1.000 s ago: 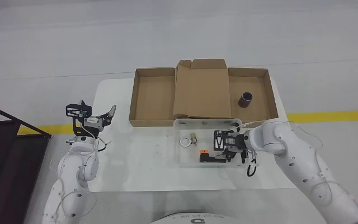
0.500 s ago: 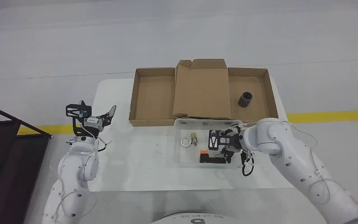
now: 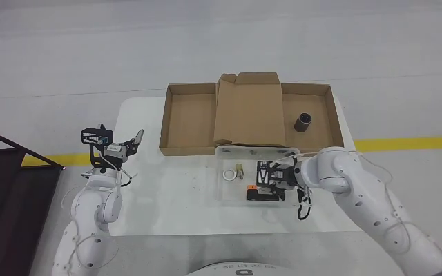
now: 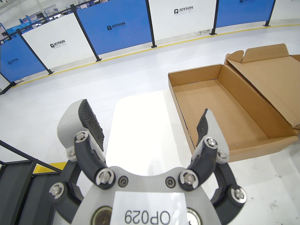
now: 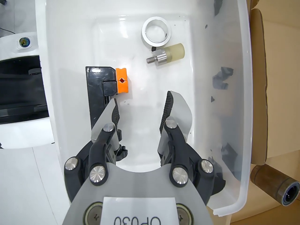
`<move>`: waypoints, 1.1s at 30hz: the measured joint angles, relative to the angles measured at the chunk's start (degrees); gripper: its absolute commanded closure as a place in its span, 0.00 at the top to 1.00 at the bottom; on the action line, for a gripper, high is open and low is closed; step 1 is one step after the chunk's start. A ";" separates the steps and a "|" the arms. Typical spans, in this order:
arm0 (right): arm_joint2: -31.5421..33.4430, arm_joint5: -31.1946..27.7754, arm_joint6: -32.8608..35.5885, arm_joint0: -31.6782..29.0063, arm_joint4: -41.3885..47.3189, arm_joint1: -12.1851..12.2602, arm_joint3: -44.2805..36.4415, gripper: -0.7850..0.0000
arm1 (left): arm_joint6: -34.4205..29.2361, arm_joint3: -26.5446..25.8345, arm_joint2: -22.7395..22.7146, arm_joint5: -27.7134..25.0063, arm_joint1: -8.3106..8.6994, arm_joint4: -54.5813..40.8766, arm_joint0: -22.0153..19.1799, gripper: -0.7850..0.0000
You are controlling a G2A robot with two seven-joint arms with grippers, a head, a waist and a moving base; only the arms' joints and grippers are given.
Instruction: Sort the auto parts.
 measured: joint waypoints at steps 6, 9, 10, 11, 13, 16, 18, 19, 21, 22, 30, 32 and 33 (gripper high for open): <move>-1.53 0.09 0.93 1.52 3.07 -0.09 0.96 0.54 | 0.00 0.00 0.00 0.00 0.00 0.00 0.00 1.00; -2.47 -0.11 1.84 2.67 5.70 -0.17 1.76 0.50 | 0.00 0.00 0.00 0.00 0.00 0.00 0.00 1.00; -2.80 -0.16 2.26 3.03 6.53 -0.19 2.02 0.49 | 0.00 0.00 0.00 0.00 0.00 0.00 0.00 1.00; -3.15 -0.17 2.75 3.42 7.39 -0.21 2.29 0.49 | 0.00 0.00 0.00 0.00 0.00 0.00 0.00 1.00; -3.97 0.02 4.00 4.39 9.27 -0.28 2.88 0.49 | 0.00 0.00 0.00 0.00 0.00 0.00 0.00 1.00; -5.50 0.99 5.19 5.79 11.13 -0.36 3.59 0.49 | 0.00 0.00 0.00 0.00 0.00 0.00 0.00 1.00; -6.70 1.55 5.72 6.75 11.99 -0.36 4.04 0.48 | 0.00 0.00 0.00 0.00 0.00 0.00 0.00 1.00; -7.19 1.79 5.96 7.15 12.27 -0.35 4.23 0.48 | 0.00 0.00 0.00 0.00 0.00 0.00 0.00 1.00; -8.30 2.36 6.53 8.03 12.78 -0.34 4.54 0.51 | 0.00 0.00 0.00 0.00 0.00 0.00 0.00 1.00; -8.78 2.59 6.76 8.37 12.90 -0.33 4.62 0.58 | 0.00 0.00 0.00 0.00 0.00 0.00 0.00 1.00; -11.92 3.70 7.87 10.57 13.30 -0.33 5.25 0.71 | 0.00 0.00 0.00 0.00 0.00 0.00 0.00 1.00; -12.23 4.00 8.03 10.91 13.36 -0.36 5.41 0.71 | 0.00 0.00 0.00 0.00 0.00 0.00 0.00 1.00; -12.37 4.40 8.05 11.11 13.25 -0.38 5.50 0.71 | 0.00 0.00 0.00 0.00 0.00 0.00 0.00 1.00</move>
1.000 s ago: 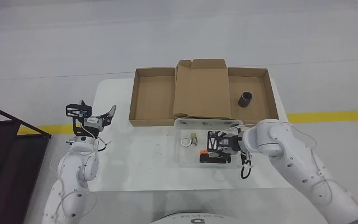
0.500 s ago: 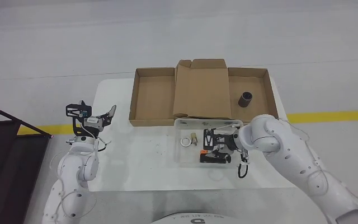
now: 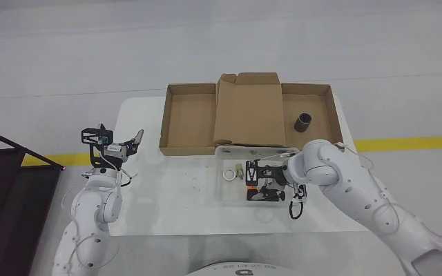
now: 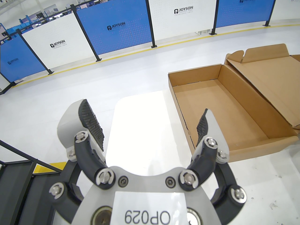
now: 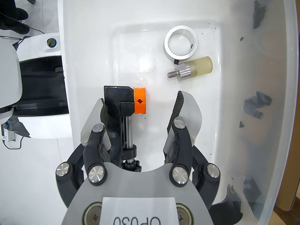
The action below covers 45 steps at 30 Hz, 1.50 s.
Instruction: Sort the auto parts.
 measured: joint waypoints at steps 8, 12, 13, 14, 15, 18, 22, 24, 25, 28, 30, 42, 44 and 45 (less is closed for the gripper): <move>-1.33 3.30 -0.78 1.03 -2.50 -0.39 0.84 0.74 | 0.00 0.00 0.00 0.00 0.00 0.00 0.00 1.00; -2.05 4.24 -0.95 1.56 -3.75 -0.58 1.16 0.77 | 0.00 0.00 0.00 0.00 0.00 0.00 0.00 1.00; -2.09 4.92 -1.14 1.65 -4.18 -0.63 1.19 0.76 | 0.00 0.00 0.00 0.00 0.00 0.00 0.00 1.00; -2.12 5.53 -1.40 1.72 -4.57 -0.67 1.21 0.75 | 0.00 0.00 0.00 0.00 0.00 0.00 0.00 1.00; -2.11 6.16 -1.84 1.78 -4.89 -0.72 1.29 0.74 | 0.00 0.00 0.00 0.00 0.00 0.00 0.00 1.00; -1.74 7.26 -2.78 1.90 -5.45 -0.72 1.60 0.74 | 0.00 0.00 0.00 0.00 0.00 0.00 0.00 1.00; -1.38 8.30 -3.38 1.70 -6.34 -0.65 1.62 0.76 | 0.00 0.00 0.00 0.00 0.00 0.00 0.00 1.00; -1.63 8.43 -3.23 1.49 -7.07 -0.64 1.44 0.78 | 0.00 0.00 0.00 0.00 0.00 0.00 0.00 1.00; -1.86 8.43 -3.10 1.40 -7.49 -0.66 1.30 0.77 | 0.00 0.00 0.00 0.00 0.00 0.00 0.00 1.00; -2.74 8.59 -2.77 1.27 -9.14 -0.80 0.80 0.82 | 0.00 0.00 0.00 0.00 0.00 0.00 0.00 1.00; -3.24 9.01 -2.70 1.25 -10.23 -0.91 0.66 0.82 | 0.00 0.00 0.00 0.00 0.00 0.00 0.00 1.00; -3.05 10.92 -2.94 0.86 -13.07 -0.91 0.81 0.33 | 0.00 0.00 0.00 0.00 0.00 0.00 0.00 1.00; -2.78 10.98 -3.19 0.64 -13.30 -0.83 0.60 0.14 | 0.00 0.00 0.00 0.00 0.00 0.00 0.00 1.00; -2.53 10.95 -3.43 0.47 -13.39 -0.76 0.40 0.01 | 0.00 0.00 0.00 0.00 0.00 0.00 0.00 1.00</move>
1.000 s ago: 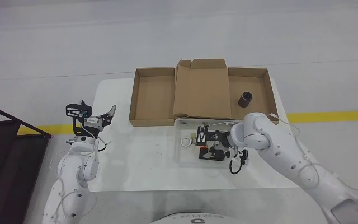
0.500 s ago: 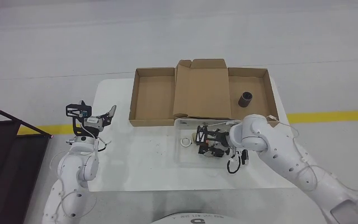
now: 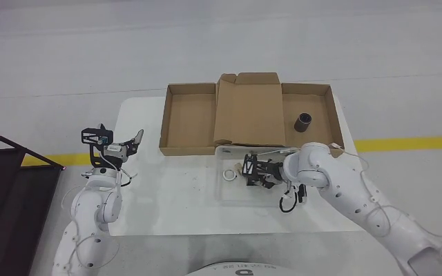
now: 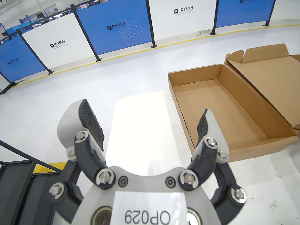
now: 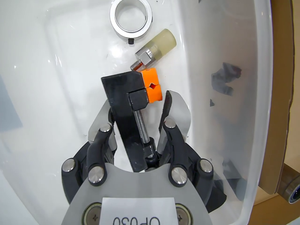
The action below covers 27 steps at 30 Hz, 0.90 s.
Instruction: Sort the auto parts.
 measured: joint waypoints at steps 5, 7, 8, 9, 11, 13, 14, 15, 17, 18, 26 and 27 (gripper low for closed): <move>1.98 -1.30 -2.21 -1.07 0.60 0.56 -1.40 0.00 | 0.00 0.00 0.00 0.00 0.00 0.00 0.00 1.00; 3.96 -3.07 -3.65 -1.95 2.09 1.16 -2.23 0.00 | 0.00 0.00 0.00 0.00 0.00 0.00 0.00 1.00; 5.08 -3.98 -4.37 -2.49 2.86 1.49 -2.60 0.00 | 0.00 0.00 0.00 0.00 0.00 0.00 0.00 1.00; 6.78 -5.34 -5.52 -3.37 4.02 1.99 -3.11 0.00 | 0.00 0.00 0.00 0.00 0.00 0.00 0.00 1.00; 9.63 -7.71 -7.37 -4.94 5.78 2.81 -3.88 0.00 | 0.00 0.00 0.00 0.00 0.00 0.00 0.00 1.00; 13.40 -10.84 -10.12 -7.12 7.88 3.81 -4.73 0.00 | 0.00 0.00 0.00 0.00 0.00 0.00 0.00 1.00; 15.15 -12.34 -11.58 -8.17 8.86 4.24 -4.93 0.00 | 0.00 0.00 0.00 0.00 0.00 0.00 0.00 1.00; 17.51 -14.50 -13.58 -9.64 10.14 4.81 -5.04 0.00 | 0.00 0.00 0.00 0.00 0.00 0.00 0.00 1.00; 20.82 -17.78 -16.33 -11.82 11.71 5.56 -5.01 0.00 | 0.00 0.00 0.00 0.00 0.00 0.00 0.00 1.00; 22.81 -19.72 -18.07 -13.17 12.46 5.97 -4.89 0.00 | 0.00 0.00 0.00 0.00 0.00 0.00 0.00 1.00; 26.80 -23.18 -25.69 -17.82 16.55 7.06 -4.51 0.00 | 0.00 0.00 0.00 0.00 0.00 0.00 0.00 1.00; 26.79 -23.17 -25.61 -17.79 16.50 7.05 -4.50 0.00 | 0.00 0.00 0.00 0.00 0.00 0.00 0.00 1.00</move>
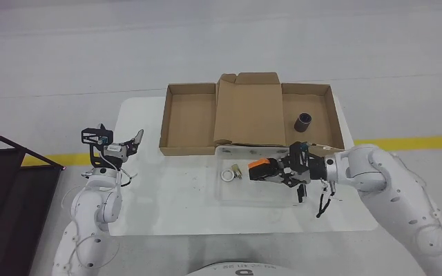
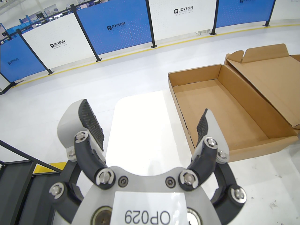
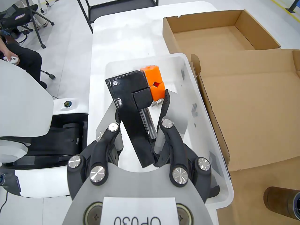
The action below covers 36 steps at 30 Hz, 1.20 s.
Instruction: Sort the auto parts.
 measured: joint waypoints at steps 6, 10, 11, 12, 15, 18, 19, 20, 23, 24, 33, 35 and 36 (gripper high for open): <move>-0.09 0.08 -0.03 -0.05 0.02 -0.03 -0.01 0.00 | 0.00 0.00 0.00 0.00 0.00 0.00 0.00 1.00; 0.19 2.07 -3.17 0.35 1.94 -0.27 0.21 0.00 | 0.00 0.00 0.00 0.00 0.00 0.00 0.00 1.00; 1.03 2.31 -4.53 0.71 3.43 -0.26 0.82 0.00 | 0.00 0.00 0.00 0.00 0.00 0.00 0.00 1.00; 2.59 2.81 -6.32 1.31 5.77 -0.19 1.90 0.00 | 0.00 0.00 0.00 0.00 0.00 0.00 0.00 1.00; 6.95 4.60 -9.07 2.82 10.31 0.11 4.17 0.00 | 0.00 0.00 0.00 0.00 0.00 0.00 0.00 1.00; 9.71 8.41 -9.97 4.76 10.61 0.13 6.96 0.00 | 0.00 0.00 0.00 0.00 0.00 0.00 0.00 1.00; 9.79 10.27 -9.96 5.64 10.20 0.03 8.09 0.00 | 0.00 0.00 0.00 0.00 0.00 0.00 0.00 1.00; 9.44 12.14 -9.75 6.66 9.81 -0.12 9.38 0.00 | 0.00 0.00 0.00 0.00 0.00 0.00 0.00 1.00; 6.27 18.24 -7.05 11.20 7.64 -0.83 14.65 0.00 | 0.00 0.00 0.00 0.00 0.00 0.00 0.00 1.00; 4.52 21.11 -5.21 13.49 5.47 -1.17 16.99 0.00 | 0.00 0.00 0.00 0.00 0.00 0.00 0.00 1.00; -6.42 33.96 -4.85 24.49 -9.68 -4.29 31.70 0.00 | 0.00 0.00 0.00 0.00 0.00 0.00 0.00 1.00; -6.67 34.35 -5.37 25.53 -9.15 -4.62 34.05 0.00 | 0.00 0.00 0.00 0.00 0.00 0.00 0.00 1.00; -6.69 34.70 -5.59 26.14 -8.73 -4.81 35.40 0.00 | 0.00 0.00 0.00 0.00 0.00 0.00 0.00 1.00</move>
